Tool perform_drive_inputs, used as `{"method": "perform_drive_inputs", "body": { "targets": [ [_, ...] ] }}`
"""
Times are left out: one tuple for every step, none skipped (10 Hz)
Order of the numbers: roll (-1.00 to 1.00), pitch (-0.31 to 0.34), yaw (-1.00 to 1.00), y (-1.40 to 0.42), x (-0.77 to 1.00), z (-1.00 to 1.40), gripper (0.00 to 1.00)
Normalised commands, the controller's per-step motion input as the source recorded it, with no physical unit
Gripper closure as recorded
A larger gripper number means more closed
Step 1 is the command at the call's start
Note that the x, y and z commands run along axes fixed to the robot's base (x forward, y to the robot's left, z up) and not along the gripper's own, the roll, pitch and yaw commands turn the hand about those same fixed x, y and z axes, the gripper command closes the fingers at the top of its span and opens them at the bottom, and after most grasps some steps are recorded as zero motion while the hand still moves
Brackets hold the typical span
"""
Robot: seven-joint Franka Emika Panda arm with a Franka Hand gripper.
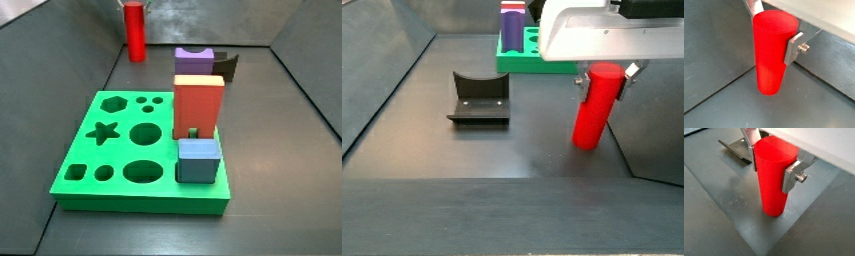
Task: Pick up the round object. Move up. Move to above the board. Insert the round object.
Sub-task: Pick up the round object.
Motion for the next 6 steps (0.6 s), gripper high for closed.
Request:
{"method": "perform_drive_inputs", "body": {
  "targets": [
    [0.00,0.000,0.00,0.00,0.00,0.00,1.00],
    [0.00,0.000,0.00,0.00,0.00,0.00,1.00],
    [0.00,0.000,0.00,0.00,0.00,0.00,1.00],
    [0.00,0.000,0.00,0.00,0.00,0.00,1.00],
    [0.00,0.000,0.00,0.00,0.00,0.00,1.00],
    [0.00,0.000,0.00,0.00,0.00,0.00,1.00]
  ]
}}
